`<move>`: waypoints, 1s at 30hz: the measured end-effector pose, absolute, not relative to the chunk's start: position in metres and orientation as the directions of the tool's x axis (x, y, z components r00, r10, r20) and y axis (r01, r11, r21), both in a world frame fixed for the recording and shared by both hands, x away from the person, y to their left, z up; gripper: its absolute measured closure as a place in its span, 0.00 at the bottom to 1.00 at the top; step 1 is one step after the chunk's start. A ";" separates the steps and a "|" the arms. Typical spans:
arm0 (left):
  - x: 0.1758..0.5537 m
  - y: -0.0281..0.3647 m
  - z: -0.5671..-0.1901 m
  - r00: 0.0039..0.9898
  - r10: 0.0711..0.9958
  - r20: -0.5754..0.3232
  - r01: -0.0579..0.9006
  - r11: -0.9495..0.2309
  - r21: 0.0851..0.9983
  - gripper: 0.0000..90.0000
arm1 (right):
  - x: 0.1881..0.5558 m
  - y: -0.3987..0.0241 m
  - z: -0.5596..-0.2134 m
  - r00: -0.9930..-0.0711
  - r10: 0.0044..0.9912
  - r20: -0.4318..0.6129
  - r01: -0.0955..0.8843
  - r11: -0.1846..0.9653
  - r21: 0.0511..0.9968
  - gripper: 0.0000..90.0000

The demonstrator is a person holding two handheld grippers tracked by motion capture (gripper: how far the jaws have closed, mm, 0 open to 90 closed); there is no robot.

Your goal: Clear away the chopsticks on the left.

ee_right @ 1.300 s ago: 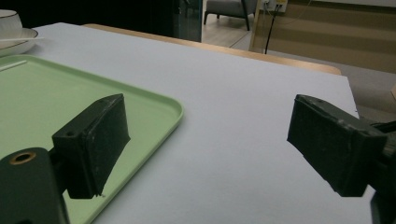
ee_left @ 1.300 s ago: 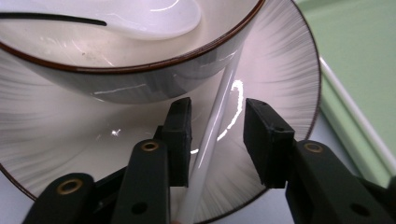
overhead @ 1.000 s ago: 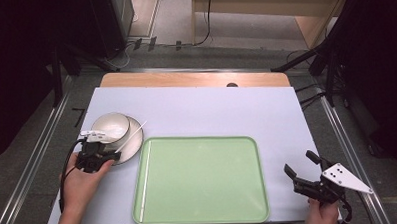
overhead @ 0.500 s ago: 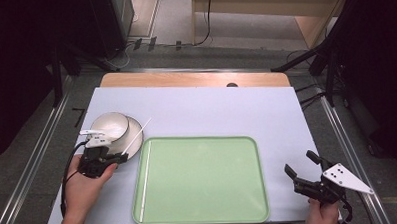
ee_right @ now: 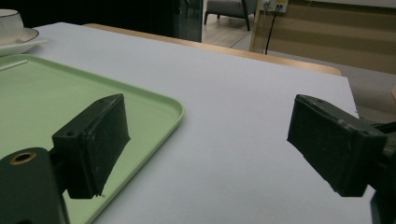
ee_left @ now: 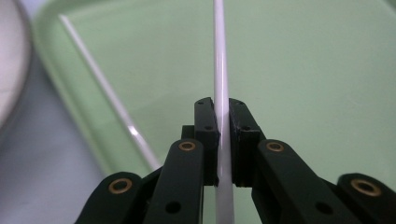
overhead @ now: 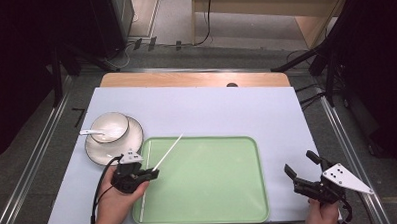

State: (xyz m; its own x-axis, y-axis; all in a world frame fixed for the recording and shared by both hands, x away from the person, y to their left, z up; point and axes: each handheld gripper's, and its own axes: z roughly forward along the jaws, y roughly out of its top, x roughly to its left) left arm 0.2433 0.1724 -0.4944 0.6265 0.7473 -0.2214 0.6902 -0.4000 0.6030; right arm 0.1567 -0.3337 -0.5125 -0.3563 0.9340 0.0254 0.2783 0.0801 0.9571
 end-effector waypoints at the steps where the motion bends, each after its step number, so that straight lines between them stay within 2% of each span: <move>1: 0.242 0.168 -0.497 0.624 0.746 -0.231 0.697 -0.398 0.597 0.95 | 0.157 -0.334 -0.513 -0.357 0.934 0.027 0.279 0.079 0.957 0.14; 8: 0.237 0.150 -0.510 0.622 0.756 -0.202 0.706 -0.431 0.562 0.94 | 0.157 -0.334 -0.512 -0.356 0.934 0.026 0.276 0.078 0.958 0.14; 14: 0.236 0.150 -0.511 0.619 0.759 -0.203 0.707 -0.426 0.565 0.94 | 0.157 -0.335 -0.512 -0.357 0.934 0.030 0.274 0.074 0.959 0.14; 20: 0.232 0.146 -0.511 0.622 0.767 -0.161 0.693 -0.443 0.569 0.94 | 0.156 -0.334 -0.512 -0.356 0.934 0.027 0.278 0.078 0.958 0.14; 30: 0.236 0.149 -0.510 0.624 0.755 -0.203 0.708 -0.435 0.557 0.93 | 0.157 -0.334 -0.512 -0.356 0.934 0.026 0.275 0.078 0.958 0.14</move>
